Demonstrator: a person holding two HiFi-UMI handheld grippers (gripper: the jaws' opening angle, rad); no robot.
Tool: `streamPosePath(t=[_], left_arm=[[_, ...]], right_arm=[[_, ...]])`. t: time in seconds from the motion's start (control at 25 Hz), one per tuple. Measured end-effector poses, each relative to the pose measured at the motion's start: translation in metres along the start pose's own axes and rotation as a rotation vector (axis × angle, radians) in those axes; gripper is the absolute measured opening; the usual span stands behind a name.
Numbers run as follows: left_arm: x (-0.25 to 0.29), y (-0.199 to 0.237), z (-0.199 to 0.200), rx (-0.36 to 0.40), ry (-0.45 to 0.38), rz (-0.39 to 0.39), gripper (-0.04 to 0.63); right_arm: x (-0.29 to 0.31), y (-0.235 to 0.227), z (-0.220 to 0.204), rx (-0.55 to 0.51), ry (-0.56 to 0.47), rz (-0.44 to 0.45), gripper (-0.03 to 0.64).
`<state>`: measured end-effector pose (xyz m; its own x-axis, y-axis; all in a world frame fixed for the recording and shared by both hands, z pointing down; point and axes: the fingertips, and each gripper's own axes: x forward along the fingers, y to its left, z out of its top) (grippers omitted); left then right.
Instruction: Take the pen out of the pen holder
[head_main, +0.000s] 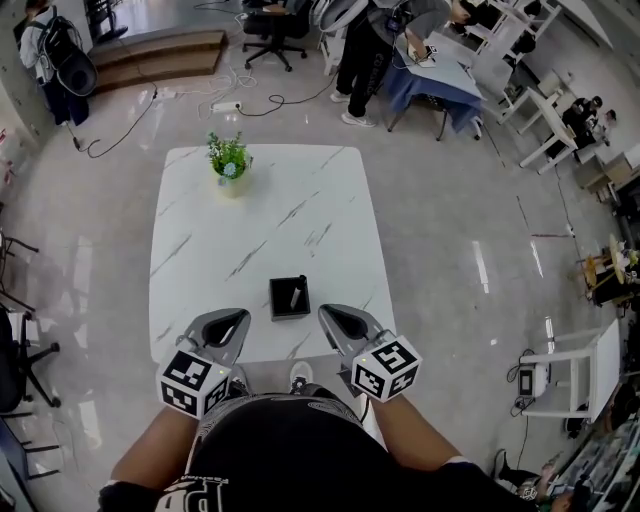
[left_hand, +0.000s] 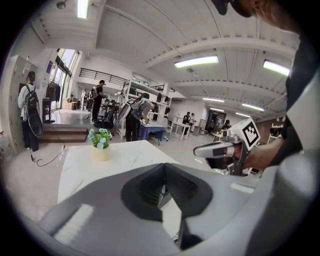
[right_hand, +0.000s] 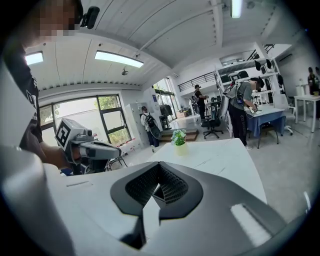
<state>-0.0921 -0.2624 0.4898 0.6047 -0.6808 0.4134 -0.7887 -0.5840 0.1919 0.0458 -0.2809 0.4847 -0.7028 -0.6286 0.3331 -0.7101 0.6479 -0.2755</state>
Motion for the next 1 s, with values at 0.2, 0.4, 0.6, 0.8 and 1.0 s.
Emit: streamPosePath(t=[0.2, 0.4, 0.6, 0.8, 1.0], left_arm=[[0.0001, 0.0034, 0.001, 0.011, 0.0, -0.014, 0.057], [-0.0005, 0.0033, 0.0034, 0.019, 0.003, -0.021, 0.057], [0.0015, -0.0001, 0.0024, 0.025, 0.014, -0.033, 0.057], [0.0025, -0.0024, 0.002, 0.02, 0.019, -0.035, 0.057], [0.002, -0.0043, 0.0029, 0.018, 0.021, -0.035, 0.057]], right_arm=[[0.0011, -0.003, -0.0034, -0.028, 0.01, -0.021, -0.005], [0.0007, -0.0017, -0.0012, -0.043, 0.003, -0.023, -0.005], [0.0011, 0.0035, 0.0002, -0.08, -0.001, -0.005, -0.003], [0.001, 0.0028, -0.0019, -0.09, 0.006, -0.015, 0.038], [0.0005, 0.0017, -0.0028, -0.098, 0.013, -0.019, 0.061]])
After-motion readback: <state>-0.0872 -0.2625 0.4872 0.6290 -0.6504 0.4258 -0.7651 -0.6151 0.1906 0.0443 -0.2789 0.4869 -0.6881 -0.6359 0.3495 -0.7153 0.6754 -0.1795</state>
